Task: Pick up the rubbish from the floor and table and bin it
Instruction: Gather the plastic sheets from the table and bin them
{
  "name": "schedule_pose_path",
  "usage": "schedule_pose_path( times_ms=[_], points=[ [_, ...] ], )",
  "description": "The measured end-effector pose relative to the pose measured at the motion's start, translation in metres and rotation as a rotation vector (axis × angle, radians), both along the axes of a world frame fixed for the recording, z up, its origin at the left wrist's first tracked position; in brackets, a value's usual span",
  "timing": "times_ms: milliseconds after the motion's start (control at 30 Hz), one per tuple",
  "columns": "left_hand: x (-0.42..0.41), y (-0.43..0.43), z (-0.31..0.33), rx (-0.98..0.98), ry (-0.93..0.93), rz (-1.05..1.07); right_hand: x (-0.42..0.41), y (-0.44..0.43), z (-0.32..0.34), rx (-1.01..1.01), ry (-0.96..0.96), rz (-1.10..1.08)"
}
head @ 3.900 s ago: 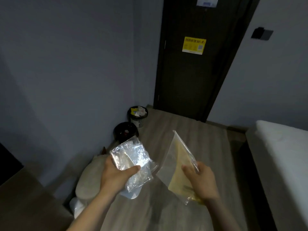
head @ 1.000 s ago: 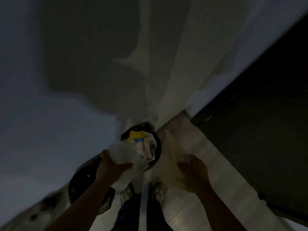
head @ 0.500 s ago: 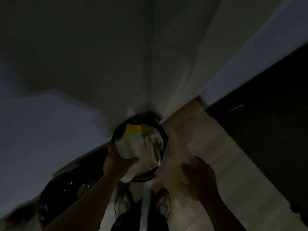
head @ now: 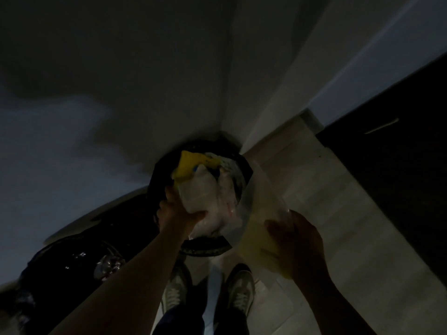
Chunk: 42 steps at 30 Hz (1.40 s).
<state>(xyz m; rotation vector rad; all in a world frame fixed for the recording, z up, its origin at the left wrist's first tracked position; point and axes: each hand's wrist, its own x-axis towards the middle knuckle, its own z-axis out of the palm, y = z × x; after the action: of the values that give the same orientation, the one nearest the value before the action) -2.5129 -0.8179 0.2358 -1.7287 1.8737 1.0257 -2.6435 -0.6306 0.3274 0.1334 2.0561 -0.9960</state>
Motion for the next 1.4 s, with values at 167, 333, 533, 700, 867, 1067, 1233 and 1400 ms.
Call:
schedule_pose_path(
  times_ms=[167,333,533,700,867,1067,1233,1400],
  points=[
    [0.007,-0.001,-0.003,0.043,-0.019,-0.067,0.004,-0.013,-0.01,-0.082,0.005,-0.03],
    [0.017,-0.015,0.017,0.03,0.107,-0.129,0.006,-0.04,-0.012,-0.169,-0.033,-0.107],
    [0.047,-0.033,0.044,-0.009,0.261,-0.159,0.02,-0.082,-0.037,-0.027,0.221,0.263],
    [0.065,-0.039,0.049,0.012,0.236,-0.183,0.039,-0.105,-0.077,0.07,0.293,0.531],
    [0.08,-0.046,0.042,0.038,0.243,-0.171,0.06,-0.118,-0.111,0.342,0.296,0.876],
    [0.085,-0.051,0.046,0.034,0.194,-0.179,0.062,-0.125,-0.104,0.434,0.078,0.798],
    [0.079,-0.055,0.08,0.08,0.186,-0.122,0.04,-0.108,-0.05,0.372,0.139,0.731],
    [0.072,-0.053,0.135,0.111,0.22,-0.126,0.022,-0.096,0.02,0.321,0.144,0.777]
  ],
)
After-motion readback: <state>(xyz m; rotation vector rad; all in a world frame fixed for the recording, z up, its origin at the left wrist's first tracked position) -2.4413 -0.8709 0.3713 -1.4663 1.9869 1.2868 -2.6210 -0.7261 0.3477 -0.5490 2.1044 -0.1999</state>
